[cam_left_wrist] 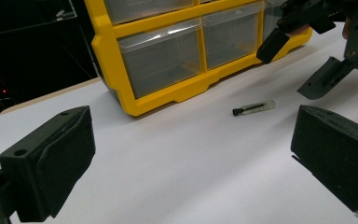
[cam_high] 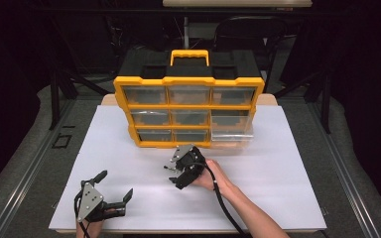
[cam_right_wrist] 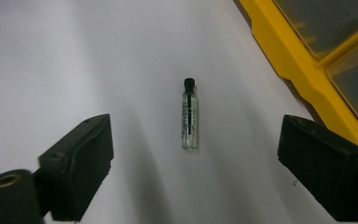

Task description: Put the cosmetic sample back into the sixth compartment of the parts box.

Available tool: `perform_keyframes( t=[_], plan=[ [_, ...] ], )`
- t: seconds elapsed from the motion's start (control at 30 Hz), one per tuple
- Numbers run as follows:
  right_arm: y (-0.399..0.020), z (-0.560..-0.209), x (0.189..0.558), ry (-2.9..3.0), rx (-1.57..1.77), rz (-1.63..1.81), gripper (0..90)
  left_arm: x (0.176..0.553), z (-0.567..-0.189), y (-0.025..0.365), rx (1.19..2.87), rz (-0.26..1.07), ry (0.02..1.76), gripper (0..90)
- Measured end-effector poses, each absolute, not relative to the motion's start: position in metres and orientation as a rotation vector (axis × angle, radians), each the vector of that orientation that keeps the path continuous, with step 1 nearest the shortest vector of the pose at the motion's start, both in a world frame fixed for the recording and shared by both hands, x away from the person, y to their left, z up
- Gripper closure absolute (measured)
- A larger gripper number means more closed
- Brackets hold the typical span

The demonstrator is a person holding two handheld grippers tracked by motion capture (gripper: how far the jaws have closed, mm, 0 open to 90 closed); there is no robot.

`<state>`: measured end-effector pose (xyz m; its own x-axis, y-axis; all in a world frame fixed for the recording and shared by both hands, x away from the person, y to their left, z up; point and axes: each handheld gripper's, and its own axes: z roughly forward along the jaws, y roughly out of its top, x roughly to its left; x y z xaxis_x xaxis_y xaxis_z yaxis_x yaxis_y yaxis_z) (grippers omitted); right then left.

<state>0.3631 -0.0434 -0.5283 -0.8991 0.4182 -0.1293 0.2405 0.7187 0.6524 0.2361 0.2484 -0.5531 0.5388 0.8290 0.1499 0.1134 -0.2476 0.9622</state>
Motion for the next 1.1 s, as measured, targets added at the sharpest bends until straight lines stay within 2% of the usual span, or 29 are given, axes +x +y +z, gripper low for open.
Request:
perform_keyframes(
  t=[0.1, 0.47, 0.5, 0.77, 1.1],
  plan=[
    [-0.040, -0.529, 0.366, 2.663, 0.528, 0.918, 18.4, 0.236, -0.553, 0.248, 1.705, 0.830, 0.799, 0.0],
    [-0.022, -0.530, 0.374, 2.718, 0.548, 0.805, 48.0, 0.237, -0.553, 0.247, 1.710, 0.831, 0.792, 0.0],
    [-0.022, -0.530, 0.374, 2.718, 0.548, 0.805, 48.0, 0.237, -0.553, 0.247, 1.710, 0.831, 0.791, 0.0],
    [-0.010, -0.534, 0.380, 2.762, 0.547, 0.723, 64.7, 0.237, -0.553, 0.247, 1.706, 0.830, 0.791, 0.0],
    [0.002, -0.537, 0.388, 2.814, 0.565, 0.638, 74.7, 0.237, -0.552, 0.247, 1.705, 0.830, 0.791, 0.0]
  ],
)
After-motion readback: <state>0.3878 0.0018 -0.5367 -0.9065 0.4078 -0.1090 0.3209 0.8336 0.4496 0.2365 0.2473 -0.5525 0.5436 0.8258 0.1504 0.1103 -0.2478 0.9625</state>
